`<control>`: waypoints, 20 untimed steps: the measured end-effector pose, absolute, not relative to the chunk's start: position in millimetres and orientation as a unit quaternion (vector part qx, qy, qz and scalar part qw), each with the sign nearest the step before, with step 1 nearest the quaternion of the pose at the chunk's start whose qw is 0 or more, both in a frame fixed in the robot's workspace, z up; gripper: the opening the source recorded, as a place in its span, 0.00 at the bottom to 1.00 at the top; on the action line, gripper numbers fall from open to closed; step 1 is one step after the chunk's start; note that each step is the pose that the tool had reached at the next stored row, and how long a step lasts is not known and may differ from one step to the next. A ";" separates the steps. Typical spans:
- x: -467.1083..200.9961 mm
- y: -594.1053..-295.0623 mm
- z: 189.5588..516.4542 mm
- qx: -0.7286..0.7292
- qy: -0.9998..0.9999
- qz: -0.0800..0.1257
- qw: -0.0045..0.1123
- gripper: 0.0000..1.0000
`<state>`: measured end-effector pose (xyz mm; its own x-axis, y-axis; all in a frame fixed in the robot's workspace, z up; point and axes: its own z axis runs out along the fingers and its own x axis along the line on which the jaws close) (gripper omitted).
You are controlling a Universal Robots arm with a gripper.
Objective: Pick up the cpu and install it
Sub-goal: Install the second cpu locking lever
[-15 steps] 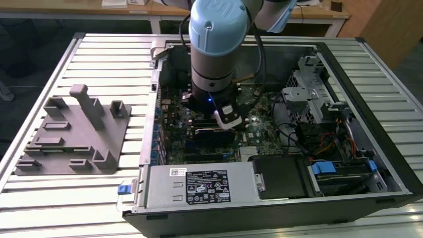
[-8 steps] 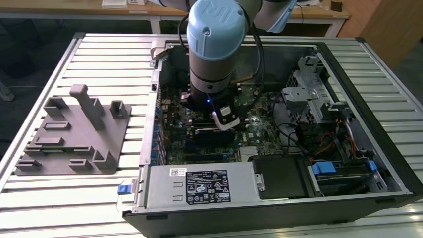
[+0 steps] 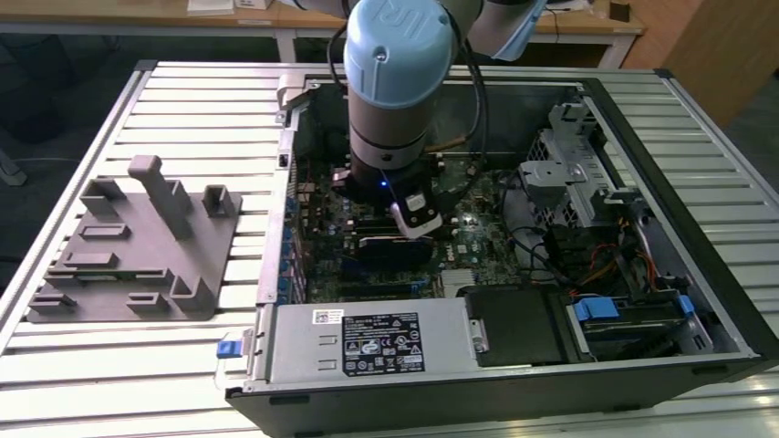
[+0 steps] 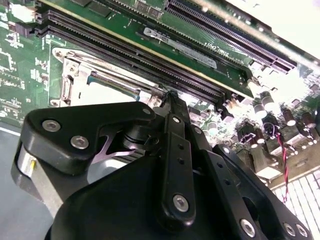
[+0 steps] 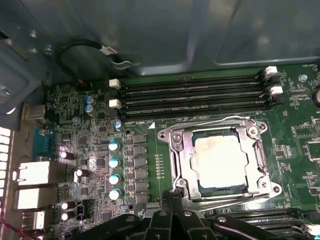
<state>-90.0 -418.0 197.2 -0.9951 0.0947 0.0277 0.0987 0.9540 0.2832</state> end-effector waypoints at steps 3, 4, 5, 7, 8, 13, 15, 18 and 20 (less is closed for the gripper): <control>-89.9 -418.0 201.5 -0.049 -0.988 -0.144 0.007 0.11; -89.8 -418.1 202.3 -0.049 -0.988 -0.143 0.007 0.11; -89.5 -418.0 202.8 -0.049 -0.988 -0.144 0.007 0.11; -89.3 -418.1 204.6 -0.049 -0.988 -0.143 0.007 0.11; -89.3 -418.0 206.2 -0.049 -0.988 -0.143 0.007 0.11; -88.9 -418.0 219.4 -0.049 -0.988 -0.143 0.007 0.11; -88.8 -418.0 225.0 -0.049 -0.988 -0.143 0.007 0.11; -88.7 -418.0 232.6 -0.049 -0.988 -0.143 0.007 0.11; -88.7 -417.9 236.3 -0.049 -0.988 -0.143 0.007 0.11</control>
